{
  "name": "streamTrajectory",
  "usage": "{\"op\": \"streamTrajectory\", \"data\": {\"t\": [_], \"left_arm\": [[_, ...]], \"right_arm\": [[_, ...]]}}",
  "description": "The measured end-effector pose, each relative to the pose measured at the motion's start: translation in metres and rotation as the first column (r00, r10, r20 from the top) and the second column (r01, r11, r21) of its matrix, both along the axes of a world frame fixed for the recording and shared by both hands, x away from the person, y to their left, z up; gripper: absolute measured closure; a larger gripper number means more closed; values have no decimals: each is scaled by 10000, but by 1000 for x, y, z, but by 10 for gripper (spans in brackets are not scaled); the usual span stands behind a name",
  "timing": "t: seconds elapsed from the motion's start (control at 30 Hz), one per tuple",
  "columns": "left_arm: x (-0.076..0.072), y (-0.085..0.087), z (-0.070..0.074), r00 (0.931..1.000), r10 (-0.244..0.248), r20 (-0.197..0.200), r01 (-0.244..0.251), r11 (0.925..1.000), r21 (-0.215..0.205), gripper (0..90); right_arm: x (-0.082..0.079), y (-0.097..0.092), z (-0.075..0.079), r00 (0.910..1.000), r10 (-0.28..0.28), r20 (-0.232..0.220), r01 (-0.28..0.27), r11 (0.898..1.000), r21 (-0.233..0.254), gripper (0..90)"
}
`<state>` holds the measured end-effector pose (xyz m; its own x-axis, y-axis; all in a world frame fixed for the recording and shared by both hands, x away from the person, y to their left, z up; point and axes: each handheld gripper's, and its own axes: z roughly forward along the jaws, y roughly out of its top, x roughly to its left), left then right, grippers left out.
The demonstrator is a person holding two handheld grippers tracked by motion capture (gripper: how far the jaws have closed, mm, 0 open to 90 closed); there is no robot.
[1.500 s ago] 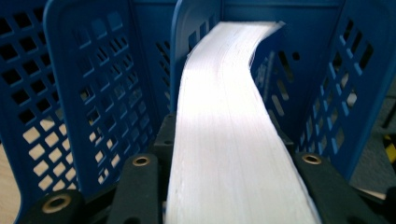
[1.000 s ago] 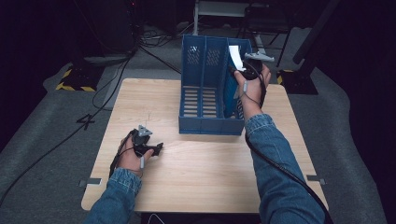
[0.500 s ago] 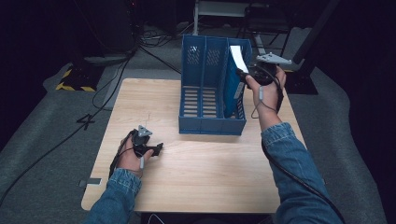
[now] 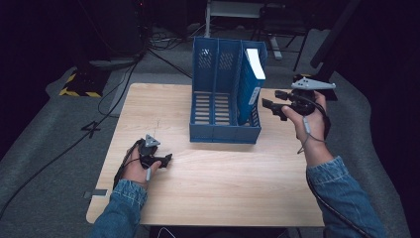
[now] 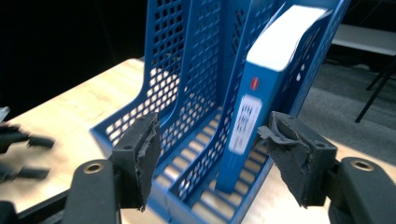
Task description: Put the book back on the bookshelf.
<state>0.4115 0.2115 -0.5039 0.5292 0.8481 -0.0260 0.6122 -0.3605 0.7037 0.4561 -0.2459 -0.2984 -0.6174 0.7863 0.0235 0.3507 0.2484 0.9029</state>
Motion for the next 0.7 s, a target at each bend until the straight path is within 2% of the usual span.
{"op": "streamTrajectory", "data": {"t": [0.07,0.13,0.17,0.23,0.33,0.43,0.5,0.63,0.7], "left_arm": [[0,0,0,10000,-8,13,8,10000,-14,234],[0,0,0,10000,-44,-12,44,10000,-11,229],[0,0,0,10000,-44,-12,44,10000,-11,225],[0,0,0,10000,-61,-12,61,10000,-20,223],[0,-1,0,10000,-72,-46,72,10000,1,220],[1,-1,0,9999,-91,-43,91,10000,12,211],[1,-2,0,10000,-95,-30,95,10000,10,208],[1,-2,0,10000,-93,-29,93,10000,2,208],[1,-2,0,10000,-95,-30,95,10000,5,208]], "right_arm": [[-4,-2,-2,10000,15,-82,-15,10000,24,358],[-15,-9,-12,9992,123,-391,-122,9999,31,352],[-15,-9,-12,9992,123,-391,-122,9999,31,352],[-23,-14,-22,9974,247,-674,-239,9996,127,352],[-29,-19,-29,9942,418,-995,-427,9991,-70,352],[-36,-25,-44,9897,518,-1333,-525,9986,-20,347],[-40,-29,-55,9865,658,-1500,-636,9978,191,343],[-44,-38,-80,9798,752,-1851,-736,9972,153,343],[-43,-40,-90,9743,712,-2136,-744,9972,-73,340]]}}
